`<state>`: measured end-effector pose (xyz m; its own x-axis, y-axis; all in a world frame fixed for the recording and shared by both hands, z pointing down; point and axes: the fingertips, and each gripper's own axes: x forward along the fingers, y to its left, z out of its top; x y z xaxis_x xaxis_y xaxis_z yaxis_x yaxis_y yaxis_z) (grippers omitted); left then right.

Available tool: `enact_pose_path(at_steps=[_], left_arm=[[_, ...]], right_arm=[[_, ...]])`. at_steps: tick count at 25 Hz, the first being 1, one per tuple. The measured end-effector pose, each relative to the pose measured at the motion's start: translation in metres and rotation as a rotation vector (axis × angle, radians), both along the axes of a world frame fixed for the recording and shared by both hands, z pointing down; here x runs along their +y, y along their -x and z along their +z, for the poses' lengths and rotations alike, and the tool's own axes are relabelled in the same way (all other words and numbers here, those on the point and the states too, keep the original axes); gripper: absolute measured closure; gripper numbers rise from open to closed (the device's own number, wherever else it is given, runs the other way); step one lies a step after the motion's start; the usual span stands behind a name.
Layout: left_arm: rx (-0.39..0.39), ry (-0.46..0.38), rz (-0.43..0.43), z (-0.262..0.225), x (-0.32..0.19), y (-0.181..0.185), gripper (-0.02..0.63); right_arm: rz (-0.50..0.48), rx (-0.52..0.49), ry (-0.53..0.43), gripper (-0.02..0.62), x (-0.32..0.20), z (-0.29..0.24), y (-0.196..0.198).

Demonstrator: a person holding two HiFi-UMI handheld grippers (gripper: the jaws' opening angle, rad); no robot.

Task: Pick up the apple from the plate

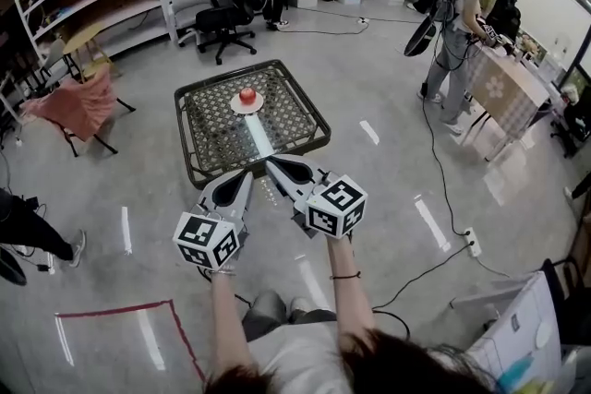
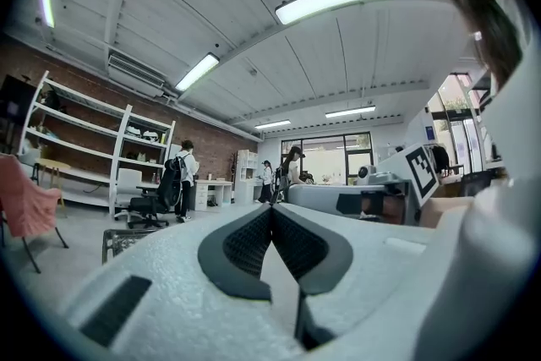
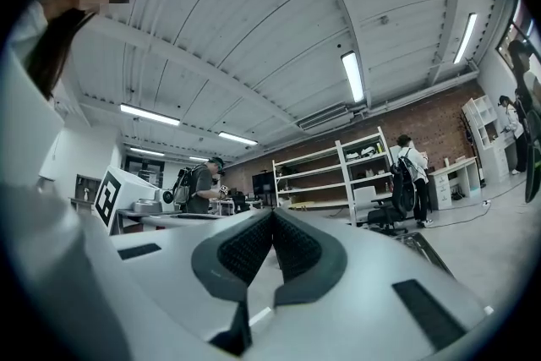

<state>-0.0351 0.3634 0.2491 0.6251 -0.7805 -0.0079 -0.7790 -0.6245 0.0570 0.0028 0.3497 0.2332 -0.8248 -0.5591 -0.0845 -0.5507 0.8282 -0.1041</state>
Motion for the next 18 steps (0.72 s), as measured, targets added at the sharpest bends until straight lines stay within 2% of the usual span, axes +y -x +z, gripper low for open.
enact_pose_path(at_steps=[3, 8, 11, 18], left_arm=[[-0.018, 0.010, -0.004, 0.005, -0.003, -0.005, 0.595], [0.014, 0.016, -0.019, 0.008, -0.015, 0.002, 0.597], [0.001, 0.031, -0.020, 0.015, -0.026, 0.009, 0.597], [-0.001, 0.042, -0.011, 0.017, -0.079, 0.021, 0.596]], right_arm=[[-0.004, -0.003, 0.005, 0.586, -0.004, 0.002, -0.005], [-0.009, -0.006, 0.009, 0.586, -0.016, 0.005, -0.003], [-0.001, -0.016, 0.022, 0.586, -0.029, 0.010, 0.000], [0.018, -0.015, 0.037, 0.586, -0.079, 0.015, 0.008]])
